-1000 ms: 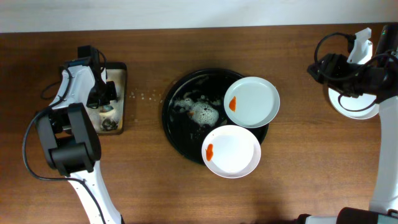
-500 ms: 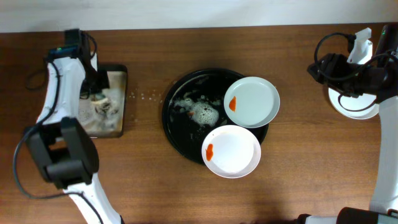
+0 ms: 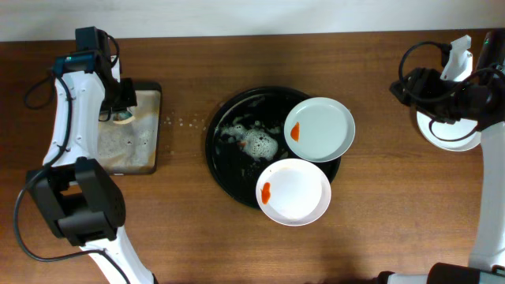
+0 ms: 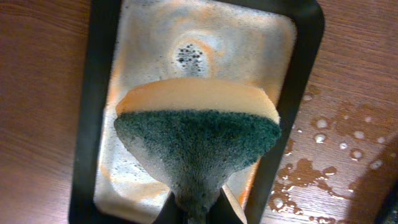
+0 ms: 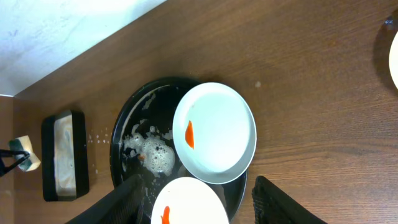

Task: Clean dirty plates on tray and stack at the side
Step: 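Dip and rub the sponge in the soapy water with the left gripper, then bring the sponge back over the upper white plate with the left gripper, then grip the upper white plate's right rim with the right gripper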

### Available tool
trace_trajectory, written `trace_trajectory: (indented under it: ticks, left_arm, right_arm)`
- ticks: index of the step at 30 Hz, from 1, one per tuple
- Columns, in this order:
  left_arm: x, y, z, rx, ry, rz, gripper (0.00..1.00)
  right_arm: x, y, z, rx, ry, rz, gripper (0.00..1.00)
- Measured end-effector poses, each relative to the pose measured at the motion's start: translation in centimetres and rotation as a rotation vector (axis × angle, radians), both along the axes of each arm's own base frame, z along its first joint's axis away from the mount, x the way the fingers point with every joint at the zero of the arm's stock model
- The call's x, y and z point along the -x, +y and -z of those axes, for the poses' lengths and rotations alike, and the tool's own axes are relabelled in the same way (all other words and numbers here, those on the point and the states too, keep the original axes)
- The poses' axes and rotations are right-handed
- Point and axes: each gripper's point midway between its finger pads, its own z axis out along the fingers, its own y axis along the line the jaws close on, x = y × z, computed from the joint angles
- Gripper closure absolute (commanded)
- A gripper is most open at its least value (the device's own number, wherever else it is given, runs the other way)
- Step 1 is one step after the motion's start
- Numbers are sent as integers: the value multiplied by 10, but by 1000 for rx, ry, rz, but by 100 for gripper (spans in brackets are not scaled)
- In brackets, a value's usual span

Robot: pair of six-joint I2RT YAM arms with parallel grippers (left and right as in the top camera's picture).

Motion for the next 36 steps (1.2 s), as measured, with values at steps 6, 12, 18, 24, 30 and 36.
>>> trace_trajectory:
  ticks: [6,12,18,24,30,36]
  left_arm:
    - [2,-52,2,54,32,106,100]
    - [-13,-190,-16,180,-75,392,100]
    - [-15,-301,-40,370,-211,561,100]
    - [7,-371,-45,503,-210,625,100]
    - [32,-425,2,554,-97,675,100]
    - [36,-446,50,568,-32,655,100]
  right_arm:
    - [0,0,0,0,0,-1,43]
    - [2,1,2,-2,12,-1,45]
    - [9,20,31,18,119,-47,45]
    - [2,36,118,31,326,-96,54]
    - [0,32,162,31,438,-96,56]
    - [-2,32,165,35,437,-95,56]
